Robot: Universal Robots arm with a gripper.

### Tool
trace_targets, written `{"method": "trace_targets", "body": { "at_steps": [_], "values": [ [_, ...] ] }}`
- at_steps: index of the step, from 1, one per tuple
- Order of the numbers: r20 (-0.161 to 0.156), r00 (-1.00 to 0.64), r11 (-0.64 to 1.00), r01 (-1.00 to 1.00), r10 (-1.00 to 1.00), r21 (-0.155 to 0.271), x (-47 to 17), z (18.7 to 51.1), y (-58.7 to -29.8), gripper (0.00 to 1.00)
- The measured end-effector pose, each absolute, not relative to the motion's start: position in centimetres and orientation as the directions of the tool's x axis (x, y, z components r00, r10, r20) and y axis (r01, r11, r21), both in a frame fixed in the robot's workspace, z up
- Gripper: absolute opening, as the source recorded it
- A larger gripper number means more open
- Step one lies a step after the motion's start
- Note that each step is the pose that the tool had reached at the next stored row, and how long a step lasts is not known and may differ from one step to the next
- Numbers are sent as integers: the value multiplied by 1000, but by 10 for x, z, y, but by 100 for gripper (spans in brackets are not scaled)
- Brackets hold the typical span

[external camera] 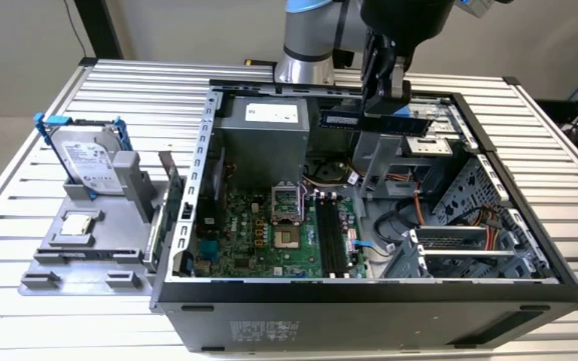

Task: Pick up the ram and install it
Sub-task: 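Insert the ram into the slot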

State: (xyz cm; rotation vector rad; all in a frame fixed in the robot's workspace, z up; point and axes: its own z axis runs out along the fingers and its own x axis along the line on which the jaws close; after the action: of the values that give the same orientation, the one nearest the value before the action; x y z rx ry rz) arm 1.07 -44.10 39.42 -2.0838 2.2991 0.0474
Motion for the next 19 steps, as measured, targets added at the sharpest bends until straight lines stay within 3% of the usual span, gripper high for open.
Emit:
{"method": "trace_targets", "body": {
  "at_steps": [10,19],
  "values": [
    [-49,-110,110,-994,-993,-3,11,394,-441,0],
    [-49,-222,223,-975,-974,-3,11,394,-441,0]
  ]
}}
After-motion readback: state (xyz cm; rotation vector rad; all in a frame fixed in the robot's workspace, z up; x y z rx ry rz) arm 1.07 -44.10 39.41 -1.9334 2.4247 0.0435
